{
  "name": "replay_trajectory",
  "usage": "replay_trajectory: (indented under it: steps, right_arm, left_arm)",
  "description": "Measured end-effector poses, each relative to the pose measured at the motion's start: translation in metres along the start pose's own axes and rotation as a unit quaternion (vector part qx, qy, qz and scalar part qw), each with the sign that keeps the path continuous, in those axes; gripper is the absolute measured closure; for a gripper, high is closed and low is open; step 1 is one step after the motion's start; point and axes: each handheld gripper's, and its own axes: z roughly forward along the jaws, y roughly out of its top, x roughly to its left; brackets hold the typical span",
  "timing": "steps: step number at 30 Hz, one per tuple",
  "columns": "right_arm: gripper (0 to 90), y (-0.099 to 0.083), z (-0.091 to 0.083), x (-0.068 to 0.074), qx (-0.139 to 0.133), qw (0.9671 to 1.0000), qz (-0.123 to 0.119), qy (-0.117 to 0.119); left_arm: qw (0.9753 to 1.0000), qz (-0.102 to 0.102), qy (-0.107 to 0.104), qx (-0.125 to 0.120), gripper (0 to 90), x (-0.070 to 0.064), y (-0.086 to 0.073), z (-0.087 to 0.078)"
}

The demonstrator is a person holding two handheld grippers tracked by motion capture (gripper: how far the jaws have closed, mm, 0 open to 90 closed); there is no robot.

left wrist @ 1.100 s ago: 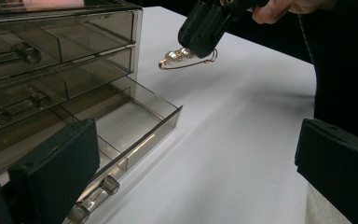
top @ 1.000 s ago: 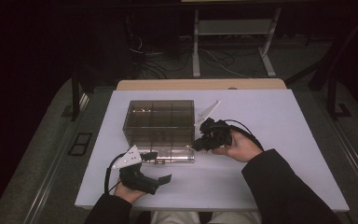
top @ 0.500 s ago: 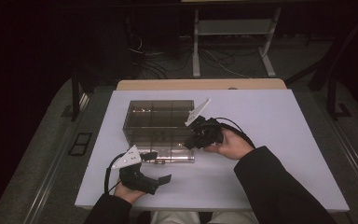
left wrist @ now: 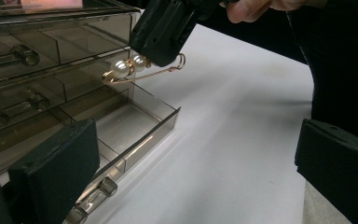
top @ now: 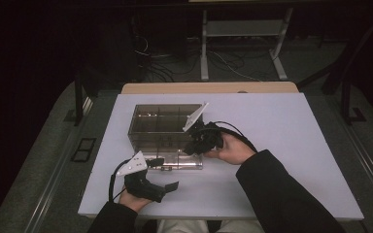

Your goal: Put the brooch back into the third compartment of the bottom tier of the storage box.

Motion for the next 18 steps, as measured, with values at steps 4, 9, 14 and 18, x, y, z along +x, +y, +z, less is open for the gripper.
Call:
replay_trajectory:
  steps: [4,9,14,18]
  right_arm:
    - [80.0,0.005,0.005,0.003,0.003,1.0,-0.001,0.002]
    - [80.0,0.011,0.011,0.005,0.003,0.9999,-0.011,0.001]
    - [79.9,0.015,0.016,0.003,0.003,1.0,-0.008,0.002]
    - [80.0,0.018,0.021,0.002,0.003,1.0,-0.008,0.004]
  left_arm:
    - [1.0,-0.001,0.001,0.0,0.0,0.001,0.0,0.0]
    - [1.0,-0.003,0.0,-0.001,0.0,0.0,0.0,0.0]
    - [1.0,-0.004,0.0,-0.001,0.0,0.0,0.0,0.0]
    - [1.0,-0.004,-0.001,-0.002,0.0,0.0,0.0,0.0]
